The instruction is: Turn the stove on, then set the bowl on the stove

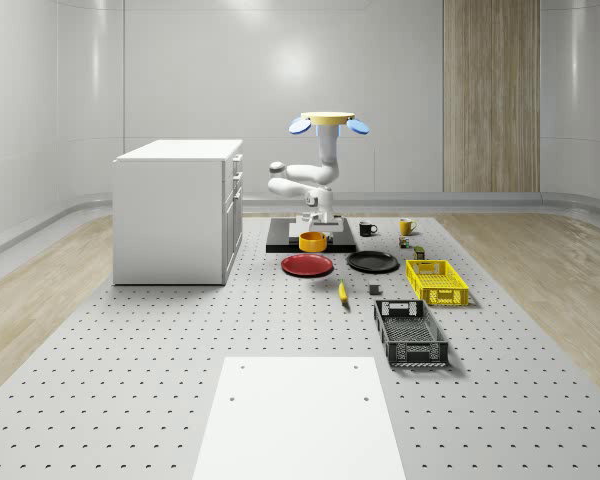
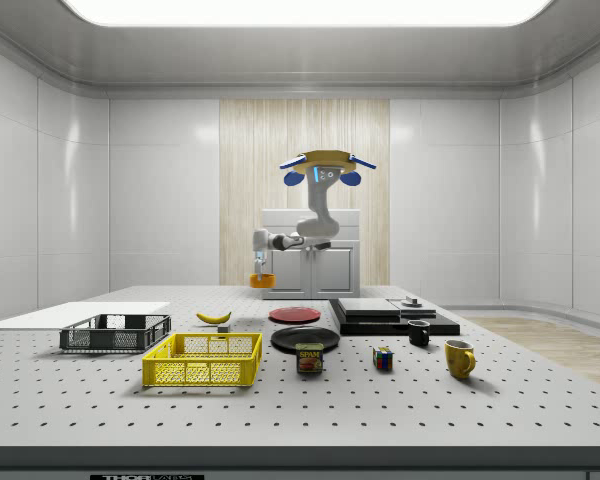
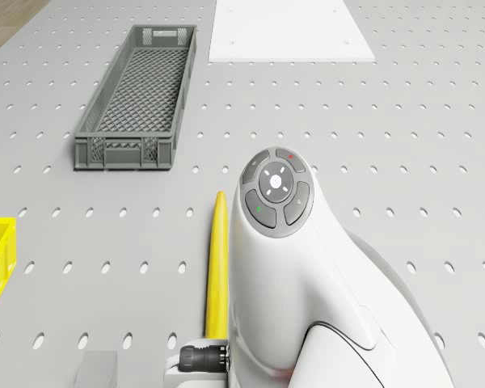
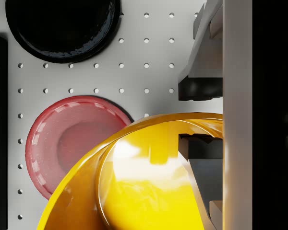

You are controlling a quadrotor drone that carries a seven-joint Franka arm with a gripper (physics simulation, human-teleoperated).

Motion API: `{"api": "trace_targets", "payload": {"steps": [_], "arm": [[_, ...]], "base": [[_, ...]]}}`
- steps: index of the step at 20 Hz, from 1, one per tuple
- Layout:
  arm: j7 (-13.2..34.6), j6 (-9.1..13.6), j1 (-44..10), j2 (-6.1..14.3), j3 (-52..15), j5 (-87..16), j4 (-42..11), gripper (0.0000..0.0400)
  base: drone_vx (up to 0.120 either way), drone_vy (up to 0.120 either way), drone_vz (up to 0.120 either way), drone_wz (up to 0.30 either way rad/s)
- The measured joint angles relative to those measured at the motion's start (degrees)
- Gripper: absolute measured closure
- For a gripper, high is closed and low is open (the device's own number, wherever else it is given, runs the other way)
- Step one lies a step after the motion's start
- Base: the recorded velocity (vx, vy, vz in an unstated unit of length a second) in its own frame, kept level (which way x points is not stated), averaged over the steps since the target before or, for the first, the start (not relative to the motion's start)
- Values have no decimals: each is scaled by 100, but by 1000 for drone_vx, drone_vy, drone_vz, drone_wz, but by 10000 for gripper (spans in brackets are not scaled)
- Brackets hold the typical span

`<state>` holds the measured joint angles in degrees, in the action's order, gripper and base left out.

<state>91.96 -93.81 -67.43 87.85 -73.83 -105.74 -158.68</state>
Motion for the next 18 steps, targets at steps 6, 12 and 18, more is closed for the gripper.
{"api": "trace_targets", "payload": {"steps": [6,12,18], "arm": [[5,-21,-7,23,-2,10,1,300],[10,-41,-13,44,-3,18,2,300],[14,-58,-19,62,-4,26,3,300]], "base": [[-120,0,0,0],[-120,0,0,0],[-120,20,0,0]]}}
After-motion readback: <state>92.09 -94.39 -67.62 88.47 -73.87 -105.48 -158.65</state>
